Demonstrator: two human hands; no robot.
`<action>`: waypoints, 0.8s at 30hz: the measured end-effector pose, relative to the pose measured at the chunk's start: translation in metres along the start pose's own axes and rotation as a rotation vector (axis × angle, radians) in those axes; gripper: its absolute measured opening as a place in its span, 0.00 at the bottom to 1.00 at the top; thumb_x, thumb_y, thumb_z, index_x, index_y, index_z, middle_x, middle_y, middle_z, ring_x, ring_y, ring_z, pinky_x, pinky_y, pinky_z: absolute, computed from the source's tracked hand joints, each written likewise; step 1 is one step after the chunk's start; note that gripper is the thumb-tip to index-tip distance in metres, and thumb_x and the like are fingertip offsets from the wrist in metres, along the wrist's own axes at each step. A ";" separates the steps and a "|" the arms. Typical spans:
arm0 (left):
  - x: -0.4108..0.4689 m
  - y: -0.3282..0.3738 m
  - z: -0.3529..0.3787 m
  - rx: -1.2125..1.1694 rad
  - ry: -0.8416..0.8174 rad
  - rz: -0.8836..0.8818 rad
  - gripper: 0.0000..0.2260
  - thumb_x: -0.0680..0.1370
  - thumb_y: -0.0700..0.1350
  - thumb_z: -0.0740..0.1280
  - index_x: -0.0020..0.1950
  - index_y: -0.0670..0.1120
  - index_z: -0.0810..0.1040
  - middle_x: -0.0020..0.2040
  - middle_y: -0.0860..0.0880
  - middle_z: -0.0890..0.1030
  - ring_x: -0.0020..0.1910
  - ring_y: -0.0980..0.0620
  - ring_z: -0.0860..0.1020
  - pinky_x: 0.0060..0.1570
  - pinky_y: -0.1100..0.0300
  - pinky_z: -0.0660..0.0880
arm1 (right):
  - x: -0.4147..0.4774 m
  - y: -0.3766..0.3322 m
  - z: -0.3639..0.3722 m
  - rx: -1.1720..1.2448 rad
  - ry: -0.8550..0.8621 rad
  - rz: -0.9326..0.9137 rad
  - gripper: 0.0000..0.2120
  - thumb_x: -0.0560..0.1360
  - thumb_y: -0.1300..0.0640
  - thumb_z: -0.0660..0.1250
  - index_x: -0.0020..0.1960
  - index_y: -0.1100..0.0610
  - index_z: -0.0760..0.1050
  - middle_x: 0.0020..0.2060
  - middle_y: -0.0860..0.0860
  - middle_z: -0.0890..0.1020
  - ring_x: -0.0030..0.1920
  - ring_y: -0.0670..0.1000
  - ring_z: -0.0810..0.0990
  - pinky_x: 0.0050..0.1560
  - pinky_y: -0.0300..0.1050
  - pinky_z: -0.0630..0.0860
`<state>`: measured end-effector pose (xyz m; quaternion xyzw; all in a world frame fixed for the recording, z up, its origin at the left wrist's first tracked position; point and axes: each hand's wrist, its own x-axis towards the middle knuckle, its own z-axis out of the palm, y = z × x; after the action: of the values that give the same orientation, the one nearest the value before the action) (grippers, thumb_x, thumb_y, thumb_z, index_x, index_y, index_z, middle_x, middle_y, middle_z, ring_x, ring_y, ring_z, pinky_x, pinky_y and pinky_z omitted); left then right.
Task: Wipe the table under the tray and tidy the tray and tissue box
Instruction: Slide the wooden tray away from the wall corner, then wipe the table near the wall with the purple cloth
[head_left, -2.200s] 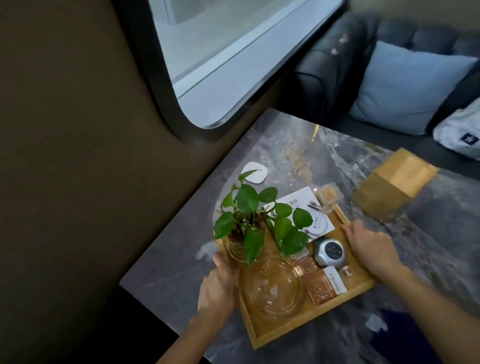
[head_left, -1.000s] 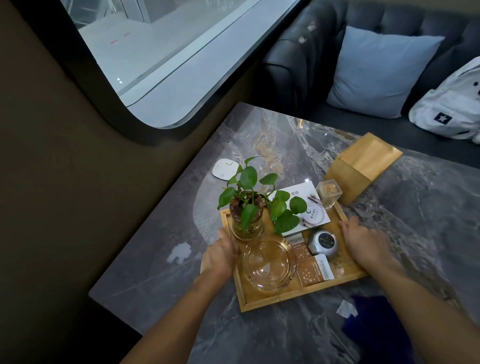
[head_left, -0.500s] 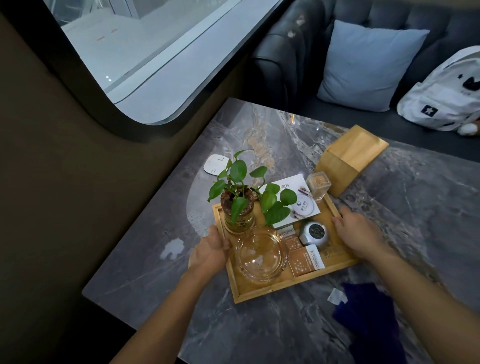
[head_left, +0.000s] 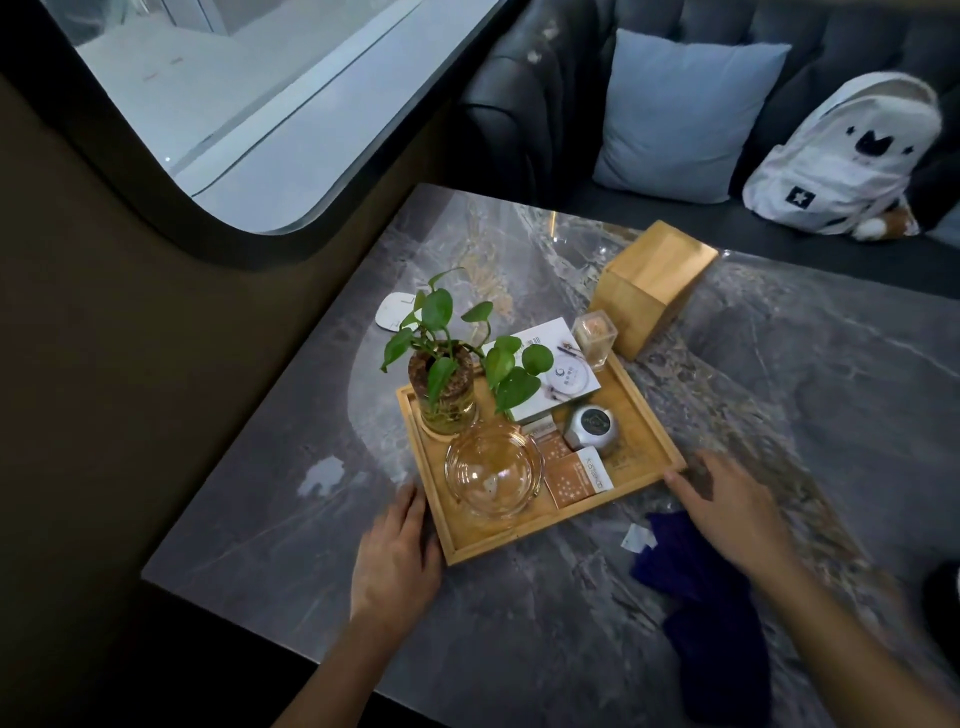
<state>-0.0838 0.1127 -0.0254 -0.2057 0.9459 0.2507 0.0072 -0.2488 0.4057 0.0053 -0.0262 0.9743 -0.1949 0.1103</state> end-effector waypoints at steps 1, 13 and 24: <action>-0.005 -0.001 0.003 0.032 -0.001 0.015 0.24 0.77 0.46 0.61 0.73 0.45 0.61 0.74 0.45 0.64 0.72 0.46 0.63 0.71 0.51 0.61 | -0.010 0.003 0.002 -0.007 0.002 0.019 0.28 0.72 0.38 0.60 0.65 0.55 0.67 0.63 0.58 0.74 0.61 0.59 0.72 0.58 0.55 0.69; -0.015 -0.002 0.013 0.178 0.071 0.070 0.23 0.79 0.50 0.55 0.73 0.43 0.59 0.74 0.46 0.62 0.74 0.48 0.58 0.73 0.54 0.49 | -0.084 0.012 0.034 -0.250 0.022 0.141 0.39 0.68 0.30 0.53 0.73 0.50 0.52 0.73 0.56 0.59 0.70 0.59 0.60 0.66 0.59 0.60; -0.011 -0.011 0.009 0.063 0.007 0.035 0.24 0.80 0.52 0.54 0.75 0.48 0.54 0.77 0.48 0.55 0.76 0.51 0.52 0.74 0.57 0.49 | -0.081 -0.014 0.012 0.022 0.007 -0.029 0.20 0.71 0.52 0.68 0.61 0.56 0.73 0.49 0.56 0.78 0.48 0.56 0.76 0.43 0.47 0.69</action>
<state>-0.0700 0.1130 -0.0374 -0.1895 0.9569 0.2201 0.0057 -0.1670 0.3959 0.0169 -0.0386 0.9719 -0.2074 0.1041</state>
